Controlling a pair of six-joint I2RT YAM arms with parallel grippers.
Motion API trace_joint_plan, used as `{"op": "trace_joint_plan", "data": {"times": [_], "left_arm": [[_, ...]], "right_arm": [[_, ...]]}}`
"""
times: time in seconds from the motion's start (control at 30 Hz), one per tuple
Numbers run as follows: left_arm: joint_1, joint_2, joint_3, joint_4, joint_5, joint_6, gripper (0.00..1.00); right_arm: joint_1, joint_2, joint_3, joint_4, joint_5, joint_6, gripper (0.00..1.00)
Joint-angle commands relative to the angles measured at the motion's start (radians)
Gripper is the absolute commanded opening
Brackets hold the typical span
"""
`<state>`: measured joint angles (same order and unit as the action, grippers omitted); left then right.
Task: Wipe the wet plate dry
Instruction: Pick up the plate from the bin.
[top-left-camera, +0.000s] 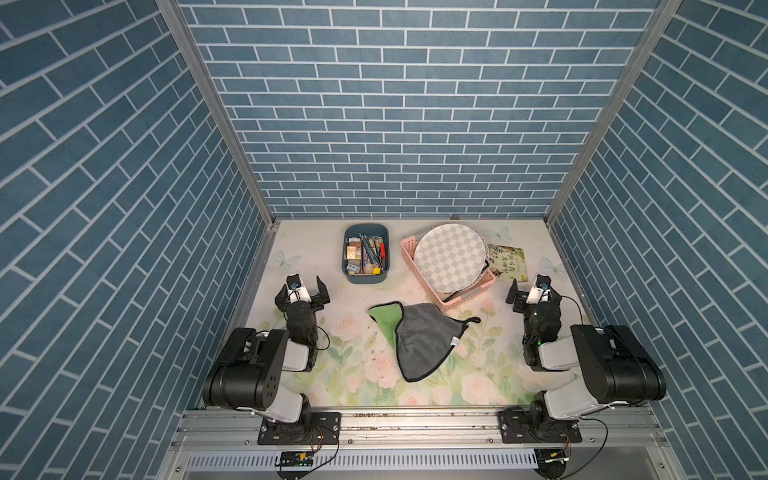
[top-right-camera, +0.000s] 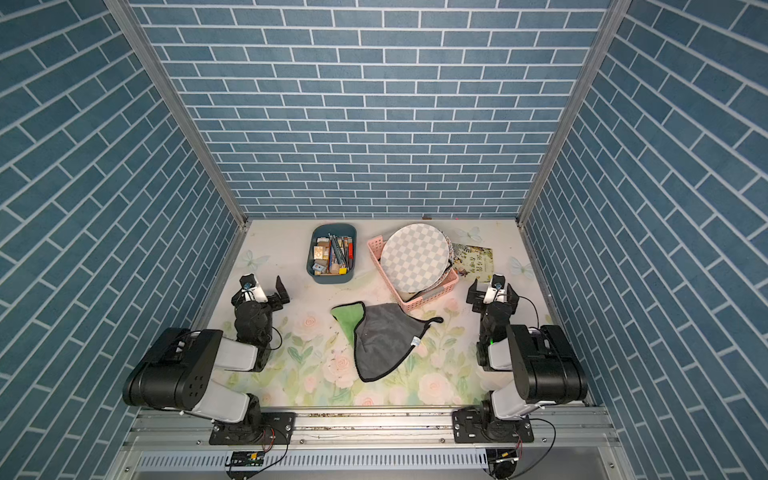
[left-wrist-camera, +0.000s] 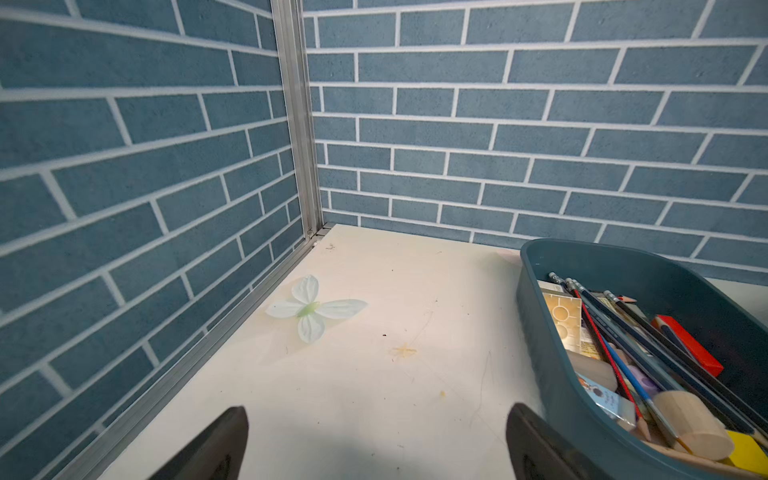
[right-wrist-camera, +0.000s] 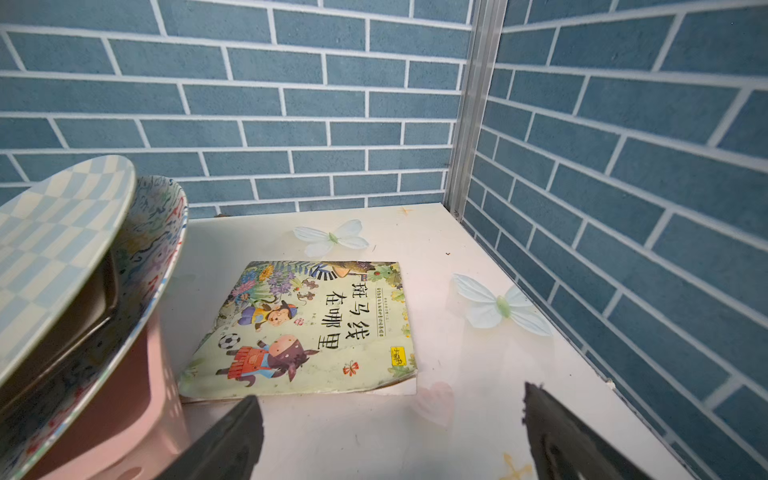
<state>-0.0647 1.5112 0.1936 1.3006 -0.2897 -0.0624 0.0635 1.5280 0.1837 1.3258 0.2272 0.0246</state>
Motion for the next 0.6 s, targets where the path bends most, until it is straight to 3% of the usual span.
{"op": "trace_joint_plan", "data": {"times": [0.0,0.33,0.43,0.5,0.57], "left_arm": [[0.006,-0.002,-0.005,0.019,0.007,0.007,1.0],[0.005,-0.001,-0.005,0.017,0.007,0.004,1.0],[0.005,-0.043,0.004,-0.039,0.011,0.013,1.0],[-0.006,-0.206,0.101,-0.376,0.014,-0.008,1.0],[-0.009,-0.342,0.236,-0.672,0.018,-0.216,1.0]], "right_arm": [[0.003,0.001,0.001,0.024,-0.003,-0.02,1.0],[0.002,-0.005,-0.005,0.034,-0.01,-0.022,1.0],[0.018,-0.216,0.052,-0.252,-0.026,-0.037,0.99],[0.019,-0.373,0.197,-0.6,0.028,0.148,0.92],[0.019,-0.439,0.362,-0.919,-0.043,0.352,0.88]]}}
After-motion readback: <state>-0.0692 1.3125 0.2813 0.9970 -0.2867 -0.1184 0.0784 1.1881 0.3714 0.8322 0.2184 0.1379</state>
